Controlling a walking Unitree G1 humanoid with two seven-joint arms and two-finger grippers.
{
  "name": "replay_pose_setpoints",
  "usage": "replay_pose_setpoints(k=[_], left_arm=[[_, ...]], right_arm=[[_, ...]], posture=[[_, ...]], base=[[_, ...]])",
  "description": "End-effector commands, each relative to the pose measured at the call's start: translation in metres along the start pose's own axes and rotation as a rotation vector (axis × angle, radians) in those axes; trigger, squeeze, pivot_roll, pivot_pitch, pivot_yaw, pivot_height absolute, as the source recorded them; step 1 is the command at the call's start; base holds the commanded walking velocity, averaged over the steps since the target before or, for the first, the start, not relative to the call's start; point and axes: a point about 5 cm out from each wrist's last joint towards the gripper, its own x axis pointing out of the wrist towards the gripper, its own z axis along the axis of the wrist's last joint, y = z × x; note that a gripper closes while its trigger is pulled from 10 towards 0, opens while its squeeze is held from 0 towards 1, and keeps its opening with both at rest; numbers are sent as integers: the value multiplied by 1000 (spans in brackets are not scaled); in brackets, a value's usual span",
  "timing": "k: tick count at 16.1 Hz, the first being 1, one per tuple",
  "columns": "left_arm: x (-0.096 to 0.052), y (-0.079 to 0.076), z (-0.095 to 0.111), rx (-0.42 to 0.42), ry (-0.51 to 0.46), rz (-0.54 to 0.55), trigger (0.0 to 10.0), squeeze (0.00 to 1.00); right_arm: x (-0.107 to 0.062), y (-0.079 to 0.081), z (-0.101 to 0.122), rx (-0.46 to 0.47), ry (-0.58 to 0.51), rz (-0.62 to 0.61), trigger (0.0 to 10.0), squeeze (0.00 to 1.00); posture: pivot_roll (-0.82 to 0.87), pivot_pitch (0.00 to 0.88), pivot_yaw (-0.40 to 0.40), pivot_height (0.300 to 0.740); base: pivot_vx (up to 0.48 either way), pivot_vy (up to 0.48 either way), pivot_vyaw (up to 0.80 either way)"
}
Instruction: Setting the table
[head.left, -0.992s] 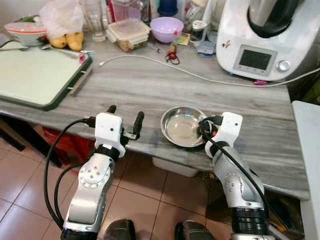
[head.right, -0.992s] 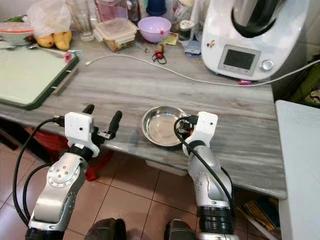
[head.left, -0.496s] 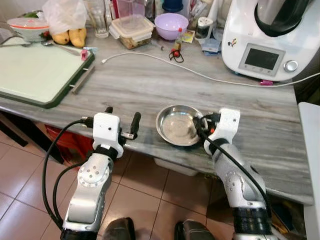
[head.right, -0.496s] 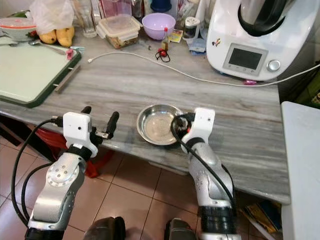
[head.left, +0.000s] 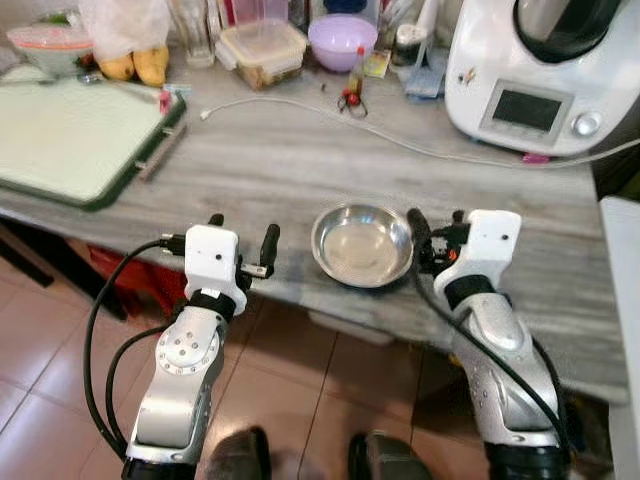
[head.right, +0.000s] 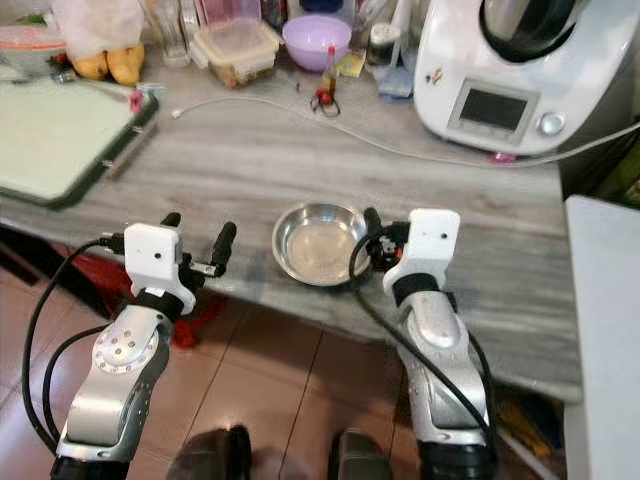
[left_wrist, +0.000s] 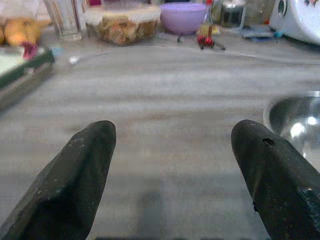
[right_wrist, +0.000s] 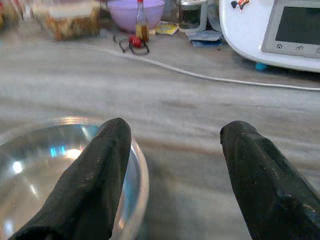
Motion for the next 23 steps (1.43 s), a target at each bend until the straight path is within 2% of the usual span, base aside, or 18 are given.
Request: replay_pose_setpoints(k=[1, 4, 11, 20, 23], left_arm=[[-3, 2, -1, 4, 10, 11, 10000, 0], [-3, 2, -1, 3, 12, 16, 10000, 0], [-3, 3, -1, -1, 14, 16, 10000, 0], [-3, 1, -3, -9, 16, 6, 10000, 0], [-7, -4, 3, -44, -23, -53, 10000, 0]], right_arm=[[-3, 1, 3, -9, -21, -3, 10000, 0], [-4, 2, 7, -3, -57, -6, 10000, 0], [-3, 1, 6, 5, -62, -18, 10000, 0], [-1, 1, 7, 11, -69, -15, 10000, 0], [2, -7, 5, -18, -45, -65, 10000, 0]], posture=[[-13, 142, -11, 740], [-11, 141, -12, 740], [-13, 138, -14, 740], [-20, 124, -21, 740], [-15, 121, -22, 740]], base=[[-326, 0, 0], [-355, 0, 0], [-357, 0, -613], [-350, 0, 0], [0, 0, 0]])
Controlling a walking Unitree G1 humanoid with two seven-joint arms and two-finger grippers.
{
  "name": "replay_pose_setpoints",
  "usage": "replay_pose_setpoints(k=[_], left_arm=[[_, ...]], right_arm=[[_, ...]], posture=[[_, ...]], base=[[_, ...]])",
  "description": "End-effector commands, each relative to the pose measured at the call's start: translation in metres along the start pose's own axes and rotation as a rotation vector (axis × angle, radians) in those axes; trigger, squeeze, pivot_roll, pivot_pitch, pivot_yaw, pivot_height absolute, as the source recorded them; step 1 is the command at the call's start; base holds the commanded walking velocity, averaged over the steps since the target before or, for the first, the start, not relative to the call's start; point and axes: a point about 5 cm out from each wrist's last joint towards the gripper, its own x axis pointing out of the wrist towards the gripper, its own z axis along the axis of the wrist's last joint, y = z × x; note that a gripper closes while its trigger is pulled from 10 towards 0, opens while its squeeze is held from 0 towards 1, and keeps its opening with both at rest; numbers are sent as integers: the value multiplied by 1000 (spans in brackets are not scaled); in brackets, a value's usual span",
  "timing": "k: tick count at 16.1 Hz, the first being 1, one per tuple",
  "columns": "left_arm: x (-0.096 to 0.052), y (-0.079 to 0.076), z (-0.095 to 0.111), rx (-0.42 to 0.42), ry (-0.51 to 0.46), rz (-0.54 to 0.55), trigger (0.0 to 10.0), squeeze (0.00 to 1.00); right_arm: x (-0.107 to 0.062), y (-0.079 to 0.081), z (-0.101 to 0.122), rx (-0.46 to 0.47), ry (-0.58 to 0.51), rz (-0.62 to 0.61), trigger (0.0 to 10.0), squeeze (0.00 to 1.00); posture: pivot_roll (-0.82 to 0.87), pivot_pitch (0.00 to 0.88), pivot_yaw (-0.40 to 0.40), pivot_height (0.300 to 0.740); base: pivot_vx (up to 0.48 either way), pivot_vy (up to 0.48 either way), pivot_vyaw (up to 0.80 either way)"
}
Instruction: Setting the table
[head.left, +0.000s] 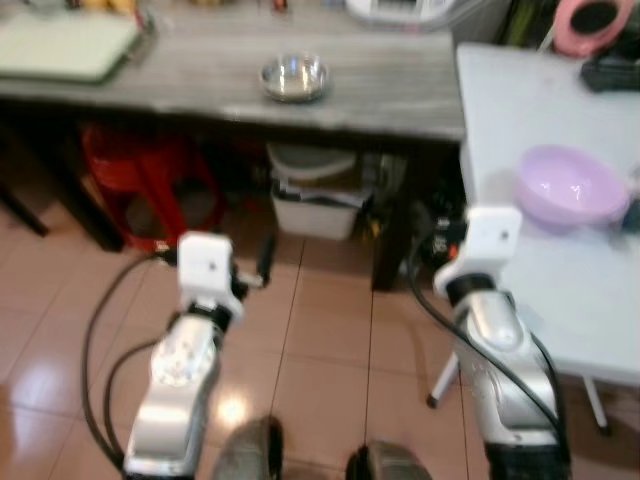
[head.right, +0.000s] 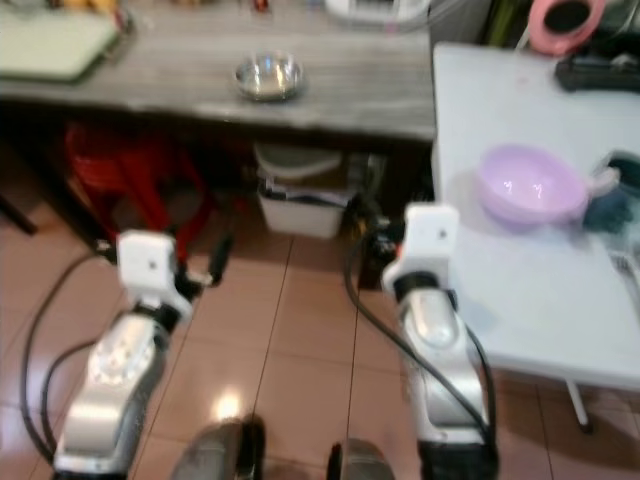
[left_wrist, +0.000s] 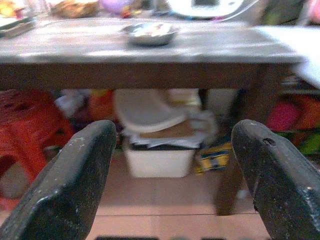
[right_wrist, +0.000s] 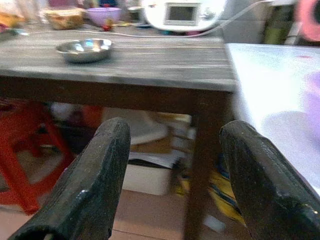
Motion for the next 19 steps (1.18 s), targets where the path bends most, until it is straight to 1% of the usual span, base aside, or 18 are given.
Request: replay_pose_setpoints(k=[1, 3, 5, 6, 7, 8, 9, 10, 11, 12, 13, 16, 19], left_arm=[[1, -2, 10, 5, -48, -31, 10000, 0], [3, -2, 14, -6, -61, -42, 10000, 0], [4, -2, 16, -18, -64, -45, 10000, 0], [2, -3, 14, -24, -57, -51, 10000, 0], [1, -4, 13, -27, -56, -55, 10000, 0], [1, -4, 13, -29, -58, -58, 10000, 0], [1, -4, 14, -31, -61, -60, 10000, 0], [1, -5, 15, -32, -64, -63, 10000, 0], [2, -5, 16, -32, -71, -71, 10000, 0], [2, -6, 17, -30, -76, -80, 10000, 0], [2, -6, 17, -33, -77, -83, 10000, 0], [2, -7, 18, -35, -81, -88, 10000, 0], [3, -7, 19, -42, -85, -91, 10000, 0]], right_arm=[[2, -1, 6, -12, -27, -10, 10000, 0], [5, -1, 9, -24, -40, -9, 10000, 0], [7, -2, 10, -12, -40, -15, 10000, 0], [7, -3, 10, -23, -42, -31, 10000, 741], [7, -4, 10, -29, -36, -38, 10000, 867], [7, -5, 9, -33, -31, -46, 10000, 851], [8, -5, 9, -41, -23, -53, 10000, 733], [9, -5, 8, -34, -19, -50, 10000, 0], [10, -3, 10, -18, -28, -32, 10000, 0], [11, -1, 15, -38, -46, -5, 10000, 0], [10, 0, 18, -36, -72, 2, 10000, 0], [10, -1, 14, -30, -58, 1, 10000, 0], [13, 2, 16, -22, -68, 16, 10000, 0]], posture=[[-14, 123, -23, 740], [-13, 129, -23, 740], [-14, 131, -24, 740], [-15, 132, -23, 740], [-16, 133, -24, 740], [-16, 133, -25, 740], [-16, 133, -25, 740], [-16, 132, -26, 740], [-17, 131, -25, 740], [-17, 130, -25, 740], [-15, 129, -24, 740], [-14, 125, -23, 740], [-15, 123, -24, 740]], base=[[0, 0, 0], [0, -377, 0], [0, -467, 0], [0, -465, 0], [0, -458, 0], [0, -450, 0], [0, -442, 0], [0, -420, 0], [292, -379, 0], [341, -334, 0], [371, -300, 0], [380, -289, 0], [401, -259, 0]])
